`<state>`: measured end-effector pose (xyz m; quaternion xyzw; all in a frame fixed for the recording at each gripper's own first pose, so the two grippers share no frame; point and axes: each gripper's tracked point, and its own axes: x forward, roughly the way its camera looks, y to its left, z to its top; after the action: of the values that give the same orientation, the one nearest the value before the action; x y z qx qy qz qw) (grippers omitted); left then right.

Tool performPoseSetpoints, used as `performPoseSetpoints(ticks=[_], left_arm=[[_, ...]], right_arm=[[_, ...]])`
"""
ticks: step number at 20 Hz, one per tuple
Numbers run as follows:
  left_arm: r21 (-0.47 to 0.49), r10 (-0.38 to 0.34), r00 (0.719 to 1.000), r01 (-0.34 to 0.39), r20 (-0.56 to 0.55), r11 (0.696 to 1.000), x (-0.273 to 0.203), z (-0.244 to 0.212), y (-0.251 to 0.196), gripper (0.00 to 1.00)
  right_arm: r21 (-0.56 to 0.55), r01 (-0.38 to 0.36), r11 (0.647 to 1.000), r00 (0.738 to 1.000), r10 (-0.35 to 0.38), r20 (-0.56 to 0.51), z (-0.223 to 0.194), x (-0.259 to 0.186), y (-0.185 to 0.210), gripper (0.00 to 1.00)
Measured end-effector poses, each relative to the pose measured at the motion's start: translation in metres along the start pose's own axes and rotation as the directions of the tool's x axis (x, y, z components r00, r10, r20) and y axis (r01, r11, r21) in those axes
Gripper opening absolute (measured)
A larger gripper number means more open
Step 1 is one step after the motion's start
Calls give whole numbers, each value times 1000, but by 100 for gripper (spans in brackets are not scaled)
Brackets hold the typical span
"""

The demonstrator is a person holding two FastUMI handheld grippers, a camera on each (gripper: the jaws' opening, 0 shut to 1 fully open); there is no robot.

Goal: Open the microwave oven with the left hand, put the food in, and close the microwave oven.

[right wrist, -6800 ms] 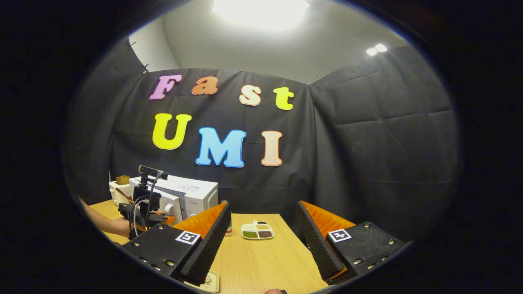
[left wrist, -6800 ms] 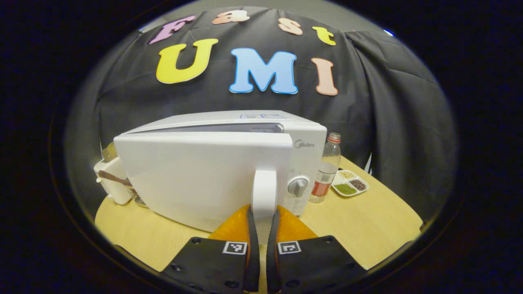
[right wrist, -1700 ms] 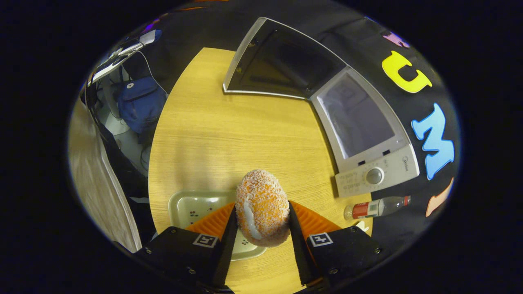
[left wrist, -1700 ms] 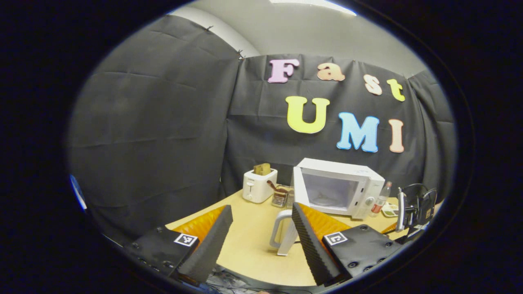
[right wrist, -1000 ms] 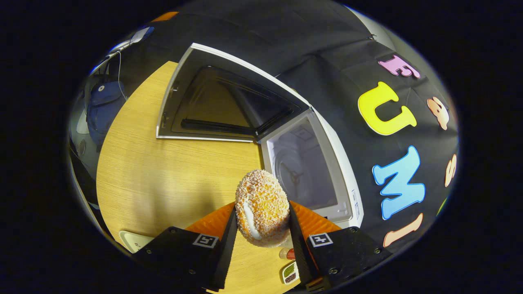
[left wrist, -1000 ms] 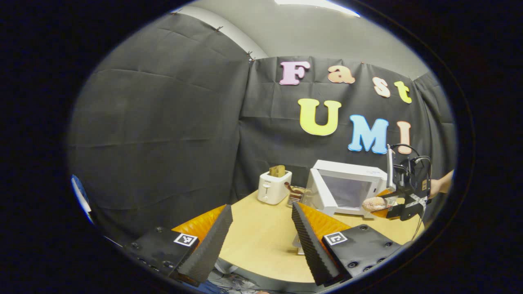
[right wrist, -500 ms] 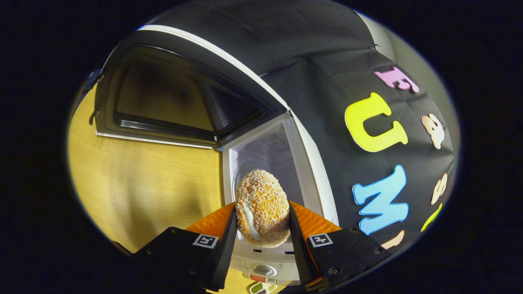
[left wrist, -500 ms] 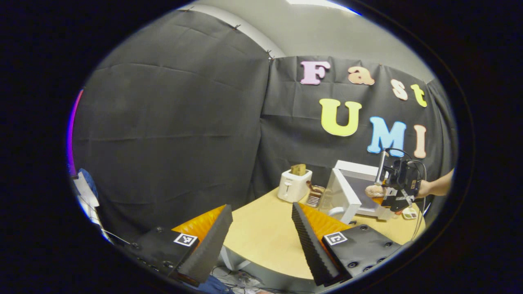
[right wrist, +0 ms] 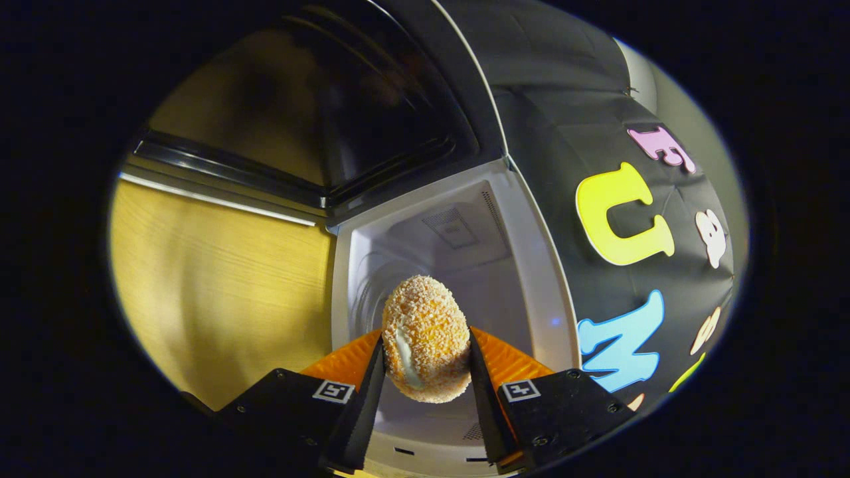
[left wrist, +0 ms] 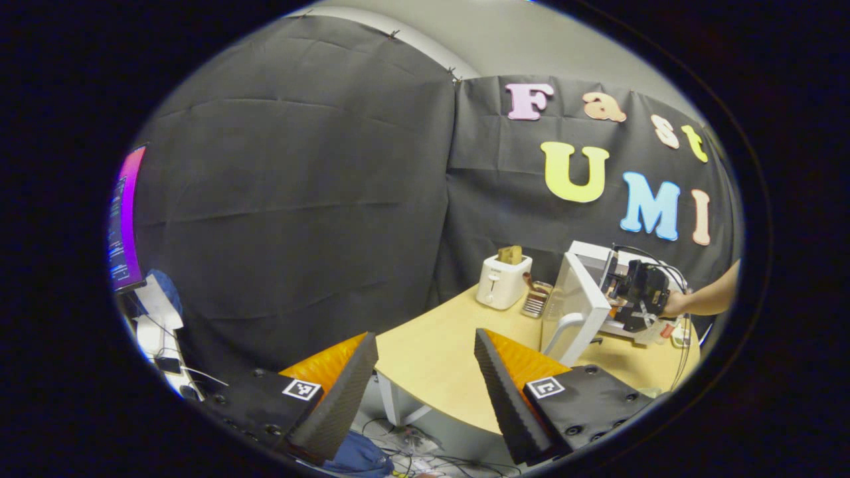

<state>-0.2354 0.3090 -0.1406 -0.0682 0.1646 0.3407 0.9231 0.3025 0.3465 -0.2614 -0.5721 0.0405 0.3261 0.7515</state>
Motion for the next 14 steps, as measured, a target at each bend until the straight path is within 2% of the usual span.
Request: performPoseSetpoints(ticks=[6,7,10,12,14], left_arm=[[11,40,998,-39,-45,999,-6,-17,2,97],[12,43,998,-42,-51,999,-6,-18,2,95],[23,41,997,-40,-65,999,-6,-22,-3,97],[25,30,997,-29,-67,999,-3,-22,-6,97],[22,8,998,-7,-60,1000,4,-18,-13,99]], right_arm=[[-6,2,1000,999,-3,-50,-19,40,16,68],[-6,29,1000,998,-29,-54,-24,44,12,68],[32,54,998,995,-51,-86,-35,56,2,68],[49,69,996,994,-64,-88,-36,53,-6,75],[49,69,996,995,-65,-79,-34,47,-9,98]])
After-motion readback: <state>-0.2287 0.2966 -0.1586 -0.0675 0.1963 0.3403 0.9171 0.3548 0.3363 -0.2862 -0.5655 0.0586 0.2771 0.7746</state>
